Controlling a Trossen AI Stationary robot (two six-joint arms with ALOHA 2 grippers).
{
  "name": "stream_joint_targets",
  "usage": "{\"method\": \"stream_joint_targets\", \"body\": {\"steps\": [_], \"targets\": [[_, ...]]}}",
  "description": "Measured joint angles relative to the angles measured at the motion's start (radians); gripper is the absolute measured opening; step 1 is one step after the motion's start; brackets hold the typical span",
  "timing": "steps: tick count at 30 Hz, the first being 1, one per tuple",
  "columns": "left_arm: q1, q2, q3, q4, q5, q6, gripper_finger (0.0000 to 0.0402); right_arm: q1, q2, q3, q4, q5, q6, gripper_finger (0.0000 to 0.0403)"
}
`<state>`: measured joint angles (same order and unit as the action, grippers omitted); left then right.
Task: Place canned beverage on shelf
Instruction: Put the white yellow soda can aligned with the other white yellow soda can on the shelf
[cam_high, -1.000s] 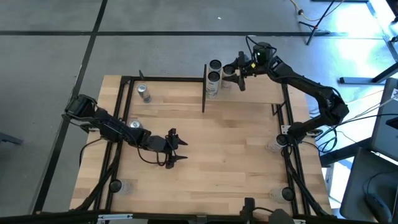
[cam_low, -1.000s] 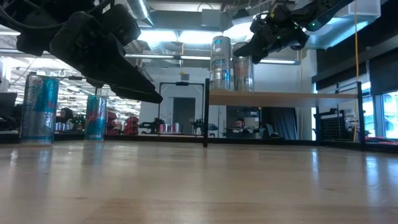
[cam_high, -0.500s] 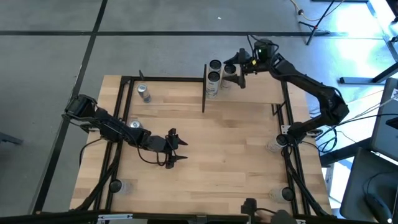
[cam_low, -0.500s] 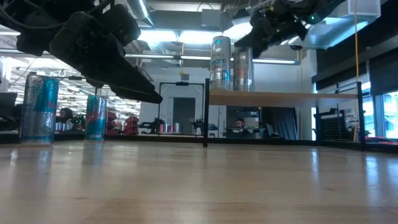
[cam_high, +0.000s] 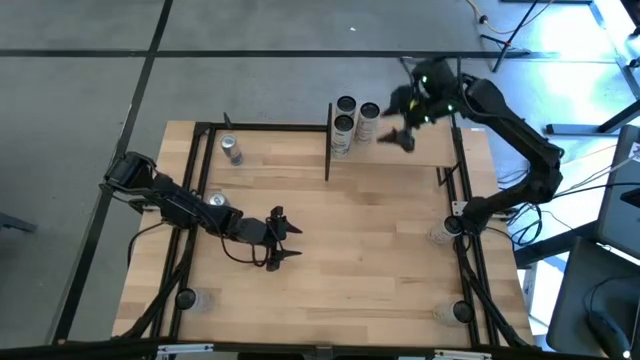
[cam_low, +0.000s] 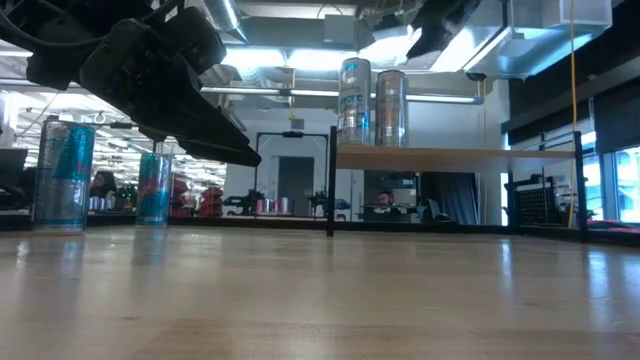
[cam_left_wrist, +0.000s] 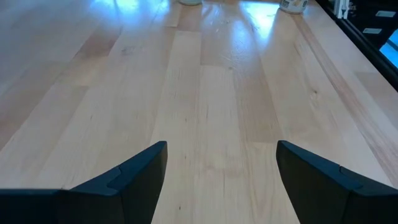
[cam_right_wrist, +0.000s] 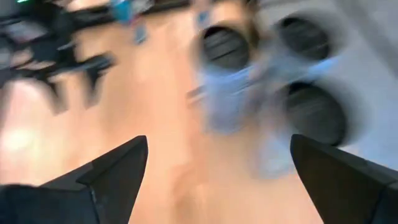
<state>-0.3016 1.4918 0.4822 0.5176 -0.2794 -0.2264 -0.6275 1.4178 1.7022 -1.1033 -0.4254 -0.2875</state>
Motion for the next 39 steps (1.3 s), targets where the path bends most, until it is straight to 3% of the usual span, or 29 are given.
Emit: {"method": "stream_joint_targets", "body": {"steps": [5, 9, 16, 21, 30, 39], "targets": [[-0.005, 0.0, 0.0, 0.019, 0.0, -0.002, 0.0286, 0.142, -0.064, -0.009, -0.143, -0.002, 0.117, 0.0378], [-0.038, 0.0, 0.0, 0.039, -0.003, -0.045, 0.0286, 0.294, -0.144, -0.073, -0.172, 0.088, 0.254, 0.0378], [-0.133, 0.039, 0.009, 0.171, -0.16, -0.06, 0.0286, 0.65, -0.29, -0.254, -0.188, 0.269, 0.581, 0.0378], [-0.168, 0.138, 0.125, 0.161, -0.213, -0.047, 0.0286, 0.955, -0.344, -0.347, -0.164, 0.433, 0.827, 0.0379], [-0.21, 0.327, 0.357, 0.081, -0.179, -0.008, 0.0286, 1.462, -0.258, -0.357, -0.166, 0.654, 1.297, 0.0379], [-0.291, 0.383, 0.434, 0.076, -0.219, -0.137, 0.0286, 1.69, -0.099, -0.357, -0.136, 0.583, 1.68, 0.0379]]}}
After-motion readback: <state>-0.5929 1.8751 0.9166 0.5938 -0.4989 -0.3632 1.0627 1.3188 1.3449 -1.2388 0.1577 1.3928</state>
